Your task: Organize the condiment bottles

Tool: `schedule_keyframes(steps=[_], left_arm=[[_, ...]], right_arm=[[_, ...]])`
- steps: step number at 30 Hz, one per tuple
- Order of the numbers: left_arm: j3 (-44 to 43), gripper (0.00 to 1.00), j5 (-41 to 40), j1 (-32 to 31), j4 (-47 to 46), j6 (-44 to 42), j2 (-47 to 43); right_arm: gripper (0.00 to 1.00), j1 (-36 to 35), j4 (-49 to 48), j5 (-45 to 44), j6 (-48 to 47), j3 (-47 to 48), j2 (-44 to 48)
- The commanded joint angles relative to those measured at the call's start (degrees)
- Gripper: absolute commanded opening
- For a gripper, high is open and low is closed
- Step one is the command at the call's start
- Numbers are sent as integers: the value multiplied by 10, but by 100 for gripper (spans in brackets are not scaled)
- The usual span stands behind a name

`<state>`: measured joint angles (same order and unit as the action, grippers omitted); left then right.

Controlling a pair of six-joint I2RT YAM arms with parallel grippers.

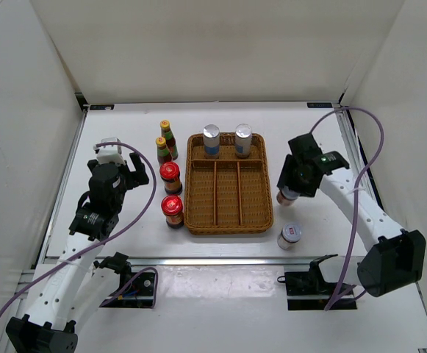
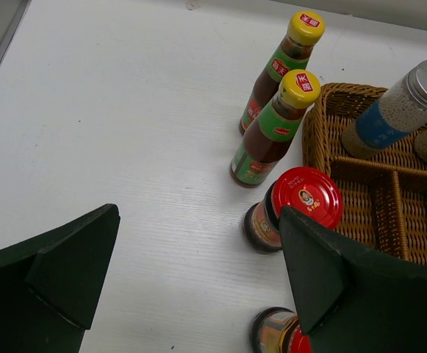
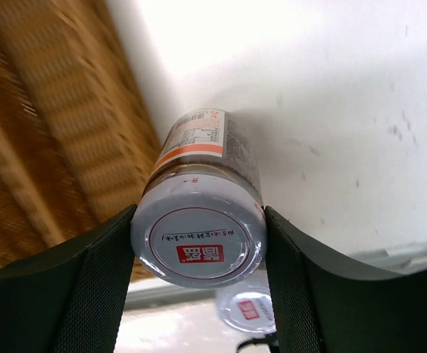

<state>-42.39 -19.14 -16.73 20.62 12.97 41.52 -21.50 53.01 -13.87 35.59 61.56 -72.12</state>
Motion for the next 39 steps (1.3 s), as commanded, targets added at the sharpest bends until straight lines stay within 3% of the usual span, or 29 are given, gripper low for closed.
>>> schedule_keyframes(steps=[1,4,10,16,26,39], left_arm=[[-15,100,-1,-3,5,1,-9],[-15,100,-1,-3,5,1,-9],[-15,100,-1,-3,5,1,-9],[-15,100,-1,-3,5,1,-14],[-15,100,-6,-3,5,1,-14],[-15,100,-6,-3,5,1,-14]], right_arm=[[5,-1,-29,-19,-21,85,-16],[1,-17,-46,10,-40,144,-54],[1,-93,-73,40,-52,247,-173],[1,-104,-105,70,-39,270,-283],[1,-104,-115,53,-39,245,-306],[1,-93,-126,33,-39,191,-251]])
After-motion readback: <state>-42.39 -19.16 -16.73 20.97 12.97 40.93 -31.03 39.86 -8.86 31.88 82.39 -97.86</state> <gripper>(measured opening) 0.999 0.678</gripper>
